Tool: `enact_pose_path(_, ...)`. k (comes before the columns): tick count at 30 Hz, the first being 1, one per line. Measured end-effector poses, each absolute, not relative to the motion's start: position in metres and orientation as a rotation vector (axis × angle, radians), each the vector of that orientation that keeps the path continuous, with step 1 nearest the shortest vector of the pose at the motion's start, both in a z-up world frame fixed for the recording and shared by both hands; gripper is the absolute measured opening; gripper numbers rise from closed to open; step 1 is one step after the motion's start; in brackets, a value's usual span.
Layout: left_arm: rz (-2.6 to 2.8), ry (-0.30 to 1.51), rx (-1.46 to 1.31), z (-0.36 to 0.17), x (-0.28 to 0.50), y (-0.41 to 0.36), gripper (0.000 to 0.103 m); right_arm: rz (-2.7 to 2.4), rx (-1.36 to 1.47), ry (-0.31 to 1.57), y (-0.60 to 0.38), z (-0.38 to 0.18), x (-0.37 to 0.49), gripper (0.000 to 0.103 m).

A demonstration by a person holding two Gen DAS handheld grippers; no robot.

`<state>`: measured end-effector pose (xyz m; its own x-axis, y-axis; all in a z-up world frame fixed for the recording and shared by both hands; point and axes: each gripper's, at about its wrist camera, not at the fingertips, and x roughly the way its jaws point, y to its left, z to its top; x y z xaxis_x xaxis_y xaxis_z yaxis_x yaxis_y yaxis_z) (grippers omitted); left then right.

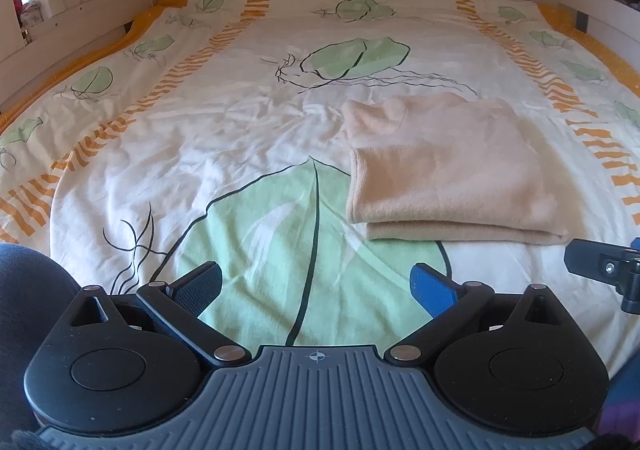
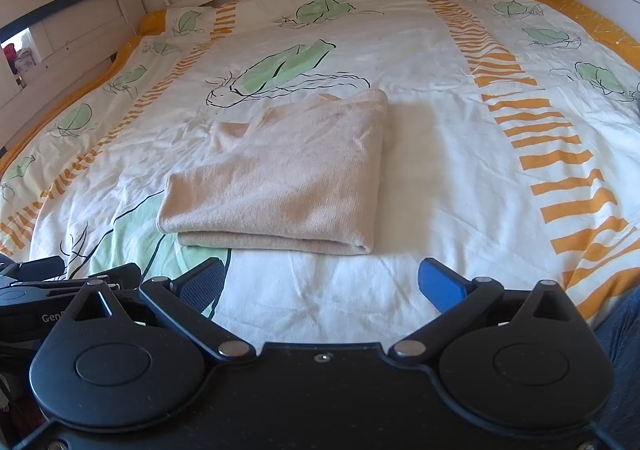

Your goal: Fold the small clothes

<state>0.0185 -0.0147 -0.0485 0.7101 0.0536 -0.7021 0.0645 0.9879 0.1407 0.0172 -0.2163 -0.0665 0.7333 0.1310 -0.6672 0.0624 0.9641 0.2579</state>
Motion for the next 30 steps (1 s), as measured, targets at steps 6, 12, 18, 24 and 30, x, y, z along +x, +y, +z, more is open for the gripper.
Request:
enact_pose_path(6, -0.014, 0.793, 0.162, -0.0511, 0.0209, -0.0147, 0.102, 0.044, 0.273, 0.755, -0.2145, -0.068, 0.0203, 0.102)
enact_pose_path(12, -0.022, 0.801, 0.162, -0.0531, 0.0205, -0.016, 0.102, 0.048, 0.275, 0.76, -0.2134, -0.0694, 0.0205, 0.102)
enact_pose_path(18, -0.03, 0.806, 0.158, -0.0541, 0.0207, -0.0164, 0.102, 0.051, 0.279, 0.762, -0.2125, -0.0702, 0.0213, 0.102)
enact_pose_path(24, -0.04, 0.806, 0.163, -0.0553, 0.0203, -0.0186, 0.102, 0.054, 0.283, 0.766, -0.2115, -0.0716, 0.0224, 0.102)
enact_pose_path(30, -0.049, 0.809, 0.168, -0.0567, 0.0209, -0.021, 0.102, 0.058, 0.286, 0.774, -0.2106, -0.0735, 0.024, 0.102)
